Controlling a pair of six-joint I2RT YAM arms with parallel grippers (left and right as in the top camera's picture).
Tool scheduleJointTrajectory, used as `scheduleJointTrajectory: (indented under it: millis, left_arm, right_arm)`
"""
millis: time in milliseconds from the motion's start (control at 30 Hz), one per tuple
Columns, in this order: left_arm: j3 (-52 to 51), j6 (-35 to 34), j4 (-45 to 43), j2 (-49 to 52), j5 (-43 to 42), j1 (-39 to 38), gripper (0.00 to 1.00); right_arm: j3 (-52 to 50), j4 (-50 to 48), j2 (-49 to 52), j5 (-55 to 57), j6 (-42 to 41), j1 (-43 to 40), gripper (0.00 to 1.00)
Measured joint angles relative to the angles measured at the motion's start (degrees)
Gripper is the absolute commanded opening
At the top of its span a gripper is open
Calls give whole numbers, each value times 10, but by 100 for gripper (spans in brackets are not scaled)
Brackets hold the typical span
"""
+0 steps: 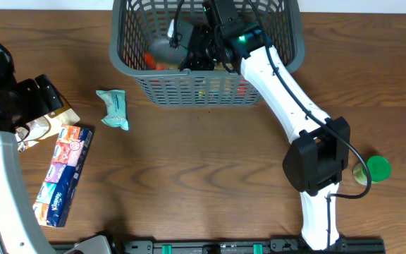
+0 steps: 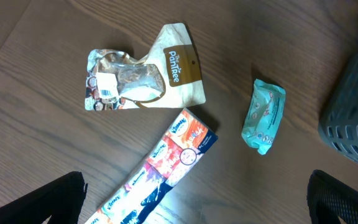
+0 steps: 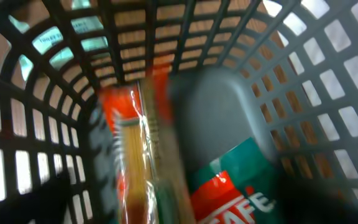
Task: Pack container
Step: 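Release the spaghetti and move the right gripper above the green-capped jar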
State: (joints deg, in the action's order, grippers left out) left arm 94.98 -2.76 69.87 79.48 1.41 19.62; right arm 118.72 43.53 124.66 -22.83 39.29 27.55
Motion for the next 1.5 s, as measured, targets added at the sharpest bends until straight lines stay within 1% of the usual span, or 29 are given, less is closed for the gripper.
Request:
scheduleJointTrajectory:
  millis: [133,267,333,400,500,633,800,933,1000,1100,1233,1367,1500]
  left_arm:
    - [0,0,1,0,-2,0,99]
    - [0,0,1,0,-2,0,99]
    - [0,0,1,0,-4,0,98]
    - [0,0,0,0,-5,0,99]
    - [0,0,2,0,-7,0,99]
    - [0,0,2,0,-9,0,99]
    - [0,0,1,0,-10,0,99]
    - [0,0,-2,0,-10,0,99]
    - [0,0,-3,0,-10,0,99]
    - [0,0,-3,0,-10,0,99]
    - [0,0,-2,0,-10,0,99]
    - [0,0,-3,0,-12,0,99]
    - [0,0,-3,0,-19,0,98]
  right_arm:
    - [36,-19,0,-21,-30,-11,99]
    - [146,-21,-5,-30,-123,-41,99]
    - [207,11,-17,-24,-178,-68,99]
    - [261,91,-35,5,-242,-105,99]
    - [320,238,-67,88,-352,-179,99]
    - [343,391,-78,171,-472,-285,99]
    - [340,521,-64,207,-553,-365,99]
    - [336,535,-64,209,-566,-401,99]
    - [324,535,-70,209,-568,-406,99]
    - [266,534,-103,207,-569,-409,99]
    - [130,533,-198,217,-571,-419,99]
    - [-5,535,-305,236,-585,-449,99]
    - [-139,507,-400,271,-607,-483,99]
